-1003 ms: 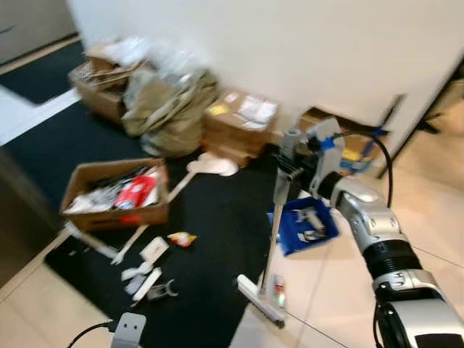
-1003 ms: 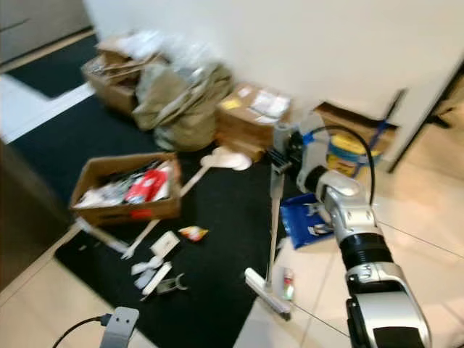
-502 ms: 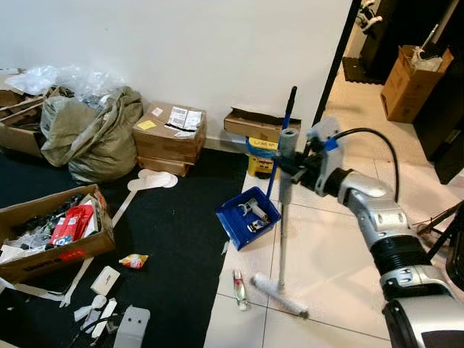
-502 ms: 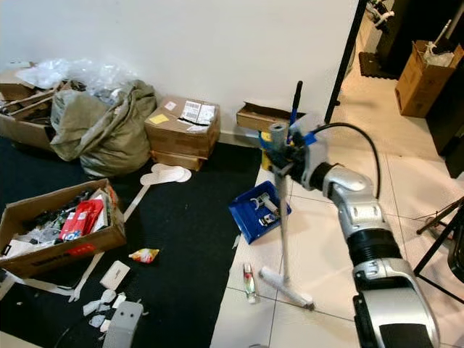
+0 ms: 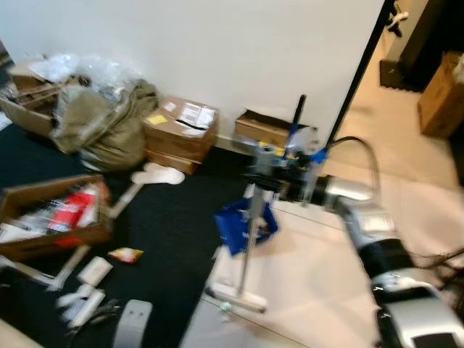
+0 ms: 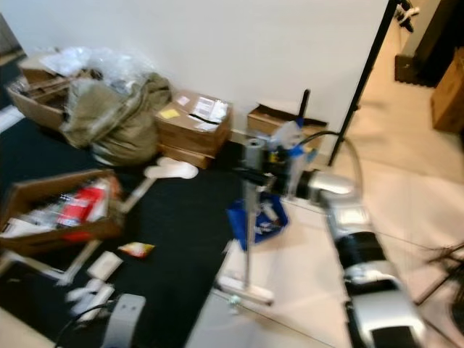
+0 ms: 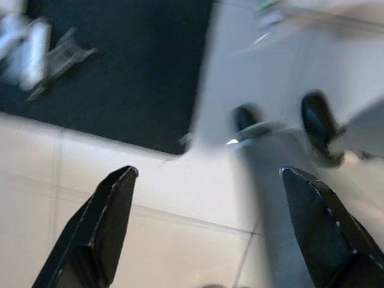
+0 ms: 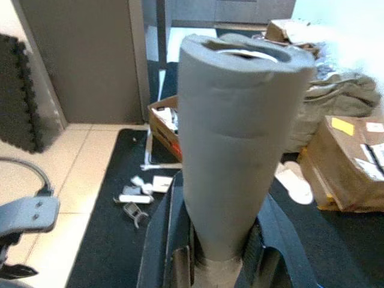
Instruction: Sweep floor
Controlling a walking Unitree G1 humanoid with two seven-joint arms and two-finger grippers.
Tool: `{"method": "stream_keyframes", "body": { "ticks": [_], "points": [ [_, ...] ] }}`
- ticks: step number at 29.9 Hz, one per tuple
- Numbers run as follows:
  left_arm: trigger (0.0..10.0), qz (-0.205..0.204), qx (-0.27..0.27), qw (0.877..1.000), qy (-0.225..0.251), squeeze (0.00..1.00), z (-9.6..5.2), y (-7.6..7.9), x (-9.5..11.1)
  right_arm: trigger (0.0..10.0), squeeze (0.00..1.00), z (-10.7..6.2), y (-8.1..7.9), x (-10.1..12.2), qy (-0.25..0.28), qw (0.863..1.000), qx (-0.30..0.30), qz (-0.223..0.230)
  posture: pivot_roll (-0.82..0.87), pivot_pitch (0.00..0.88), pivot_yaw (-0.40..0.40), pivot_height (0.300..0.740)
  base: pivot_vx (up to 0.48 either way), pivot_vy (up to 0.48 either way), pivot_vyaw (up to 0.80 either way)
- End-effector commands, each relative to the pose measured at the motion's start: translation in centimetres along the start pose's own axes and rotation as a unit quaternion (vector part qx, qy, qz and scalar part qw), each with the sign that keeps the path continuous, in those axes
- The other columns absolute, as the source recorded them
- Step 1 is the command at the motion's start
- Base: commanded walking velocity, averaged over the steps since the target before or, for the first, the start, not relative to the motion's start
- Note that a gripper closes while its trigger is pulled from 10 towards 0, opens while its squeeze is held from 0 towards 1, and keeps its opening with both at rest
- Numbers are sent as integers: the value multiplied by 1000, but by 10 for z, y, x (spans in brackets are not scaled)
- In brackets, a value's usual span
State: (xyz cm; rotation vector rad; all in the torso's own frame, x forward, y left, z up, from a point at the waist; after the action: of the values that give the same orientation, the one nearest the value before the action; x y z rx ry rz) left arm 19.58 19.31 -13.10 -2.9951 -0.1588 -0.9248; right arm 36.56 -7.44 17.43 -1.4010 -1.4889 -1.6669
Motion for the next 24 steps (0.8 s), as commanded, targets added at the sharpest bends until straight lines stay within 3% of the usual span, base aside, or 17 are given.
{"method": "stream_keyframes", "body": {
  "ticks": [1, 5, 20, 24],
  "points": [
    [10000, 6, 5, 1000, -5, 0, -1, -5, -4, 10000, 0, 4, -12, -8, -14, 999, 29, -8, -91, 80, -10, 740, 0, 0, 0],
    [10000, 9, 4, 1000, -5, 0, -2, -5, -5, 10000, 0, 20, -36, -9, 6, 996, 87, -23, -83, 96, -8, 740, 0, 0, 0],
    [10000, 7, 4, 1000, -7, 0, -3, -7, -9, 10000, 0, 36, -62, -11, 29, 993, 112, 17, -72, 134, -6, 740, 0, 0, 0],
    [10000, 11, 2, 1000, -8, 0, -4, -4, -14, 10000, 0, 45, -78, -27, -4, 992, 125, 14, -58, 178, -1, 740, 0, 0, 0]
  ]
}}
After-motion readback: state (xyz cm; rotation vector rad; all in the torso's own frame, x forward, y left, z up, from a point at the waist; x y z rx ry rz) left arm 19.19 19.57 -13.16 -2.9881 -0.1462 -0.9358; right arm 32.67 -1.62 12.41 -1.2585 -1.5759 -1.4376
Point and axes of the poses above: a point about 5 cm out from each wrist's last joint towards the gripper, its own z axis pointing out of the wrist towards the gripper, its own x axis along the axis of the wrist's last joint, y = z × x, the point moved 5 cm from there along z, pointing out of the wrist towards the gripper, and after that the axes turned 13 degrees about -z, right-handed, at the moved point
